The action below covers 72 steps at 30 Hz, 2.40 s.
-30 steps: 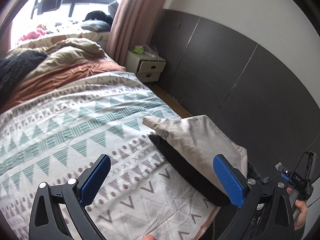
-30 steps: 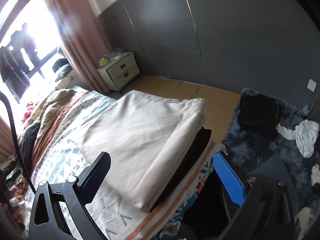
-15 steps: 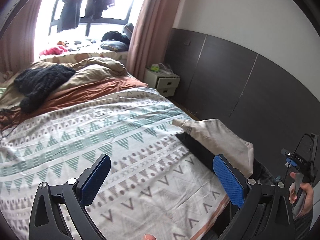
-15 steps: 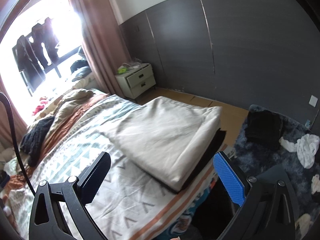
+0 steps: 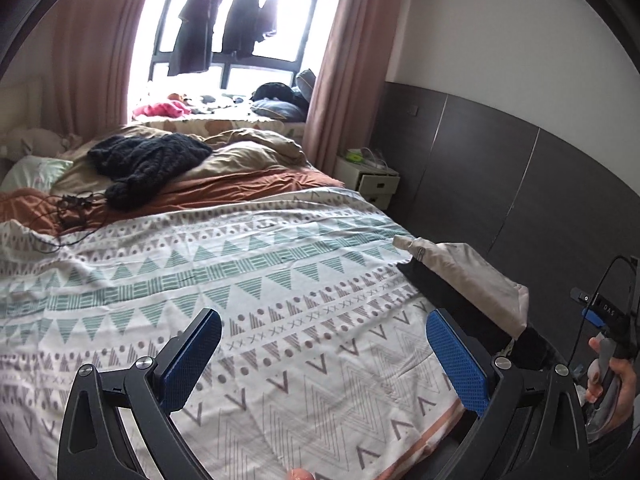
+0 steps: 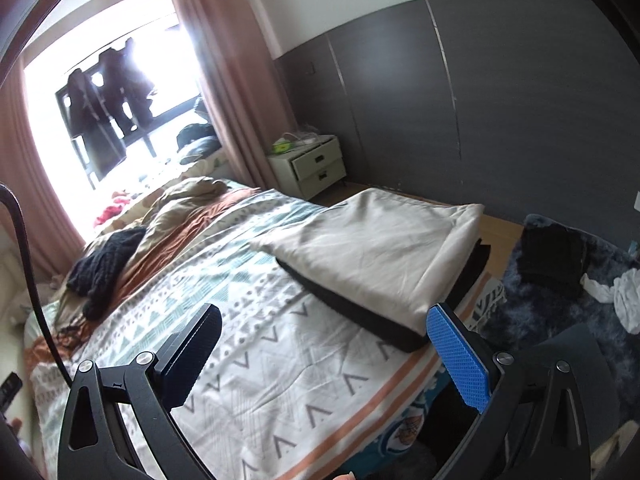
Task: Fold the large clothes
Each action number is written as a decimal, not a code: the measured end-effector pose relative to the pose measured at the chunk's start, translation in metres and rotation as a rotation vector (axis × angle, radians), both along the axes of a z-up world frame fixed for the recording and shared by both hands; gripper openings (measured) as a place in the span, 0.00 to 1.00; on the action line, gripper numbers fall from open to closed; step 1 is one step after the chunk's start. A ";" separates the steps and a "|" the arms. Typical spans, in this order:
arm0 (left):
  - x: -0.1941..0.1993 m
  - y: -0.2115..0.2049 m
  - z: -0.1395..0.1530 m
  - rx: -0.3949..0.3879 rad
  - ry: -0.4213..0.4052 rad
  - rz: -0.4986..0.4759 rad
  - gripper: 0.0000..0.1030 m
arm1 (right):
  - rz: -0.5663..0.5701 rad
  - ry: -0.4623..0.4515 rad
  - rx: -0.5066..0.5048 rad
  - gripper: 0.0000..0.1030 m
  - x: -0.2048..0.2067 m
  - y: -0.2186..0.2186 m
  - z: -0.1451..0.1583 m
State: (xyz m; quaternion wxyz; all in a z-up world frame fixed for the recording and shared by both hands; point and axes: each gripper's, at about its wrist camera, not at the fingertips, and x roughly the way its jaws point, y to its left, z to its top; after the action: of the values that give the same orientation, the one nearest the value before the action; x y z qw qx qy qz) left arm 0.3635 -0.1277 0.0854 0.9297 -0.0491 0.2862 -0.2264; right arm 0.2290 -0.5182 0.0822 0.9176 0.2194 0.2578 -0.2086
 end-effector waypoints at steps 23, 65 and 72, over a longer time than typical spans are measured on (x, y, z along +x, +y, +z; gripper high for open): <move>-0.161 0.050 -0.002 0.019 -0.089 0.031 1.00 | 0.271 -0.055 -0.102 1.00 -0.113 0.103 -0.004; -0.276 0.098 -0.018 0.033 -0.115 0.172 1.00 | 0.414 -0.094 -0.126 1.00 -0.174 0.149 -0.014; -0.282 0.097 -0.017 0.048 -0.134 0.185 0.99 | 0.414 -0.099 -0.131 1.00 -0.173 0.154 -0.014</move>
State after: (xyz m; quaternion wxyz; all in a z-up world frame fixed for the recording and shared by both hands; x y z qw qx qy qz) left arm 0.0816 -0.0308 0.0684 0.9646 -0.0379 0.2231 -0.1353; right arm 0.0559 -0.3640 0.0684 0.9647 0.1118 0.2376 -0.0212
